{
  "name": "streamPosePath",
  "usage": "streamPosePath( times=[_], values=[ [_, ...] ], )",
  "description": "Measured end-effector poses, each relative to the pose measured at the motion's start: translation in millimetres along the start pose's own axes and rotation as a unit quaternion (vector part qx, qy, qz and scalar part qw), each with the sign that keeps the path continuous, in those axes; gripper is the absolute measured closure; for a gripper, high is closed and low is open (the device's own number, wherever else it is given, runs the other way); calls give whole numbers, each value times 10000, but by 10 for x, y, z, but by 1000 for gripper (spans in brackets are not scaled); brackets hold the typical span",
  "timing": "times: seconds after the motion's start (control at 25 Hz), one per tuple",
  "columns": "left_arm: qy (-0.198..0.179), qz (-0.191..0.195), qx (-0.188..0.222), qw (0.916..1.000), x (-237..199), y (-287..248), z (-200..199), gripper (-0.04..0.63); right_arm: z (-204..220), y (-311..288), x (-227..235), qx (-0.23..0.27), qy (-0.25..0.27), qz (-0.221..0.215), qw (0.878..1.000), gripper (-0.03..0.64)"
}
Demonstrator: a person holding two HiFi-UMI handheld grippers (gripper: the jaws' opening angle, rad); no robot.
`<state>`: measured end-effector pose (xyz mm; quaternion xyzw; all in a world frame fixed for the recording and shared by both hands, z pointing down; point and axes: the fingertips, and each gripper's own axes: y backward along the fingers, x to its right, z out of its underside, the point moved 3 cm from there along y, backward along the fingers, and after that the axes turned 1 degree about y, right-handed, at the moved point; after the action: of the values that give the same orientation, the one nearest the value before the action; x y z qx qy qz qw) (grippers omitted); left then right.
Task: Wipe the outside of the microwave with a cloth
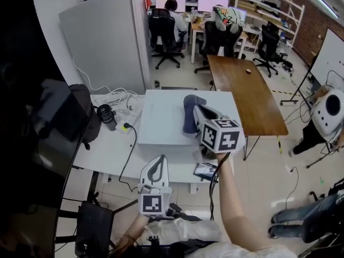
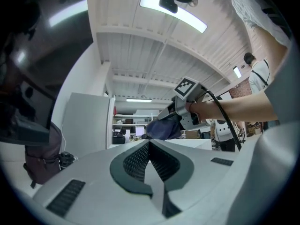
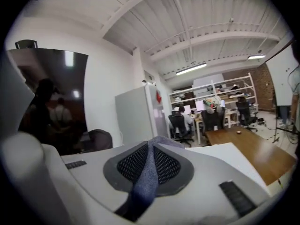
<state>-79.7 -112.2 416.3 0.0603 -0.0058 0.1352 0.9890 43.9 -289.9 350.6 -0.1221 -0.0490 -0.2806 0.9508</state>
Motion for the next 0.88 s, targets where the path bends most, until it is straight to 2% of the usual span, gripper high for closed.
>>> streamPosePath(
  times=[0.16,0.24,0.36,0.52,0.72,0.88],
  values=[
    [-33,-300,43,9995,-151,129,-49,594,341,-408,-767,-529,198,-688,9960,557],
    [-13,-423,40,9991,-210,189,-70,594,572,-544,-906,-868,239,-760,9930,558],
    [-10,-538,17,9985,-289,249,-46,594,821,-633,-855,-1193,290,-618,9905,558],
    [18,-546,12,9985,-326,246,-7,594,926,-527,-491,-1376,441,-212,9893,558],
    [35,-240,-19,9997,-188,128,40,594,903,-42,356,-1334,195,685,9885,558],
    [82,93,-57,9999,2,3,56,594,910,515,1117,-1260,-92,1487,9808,558]
  ],
)
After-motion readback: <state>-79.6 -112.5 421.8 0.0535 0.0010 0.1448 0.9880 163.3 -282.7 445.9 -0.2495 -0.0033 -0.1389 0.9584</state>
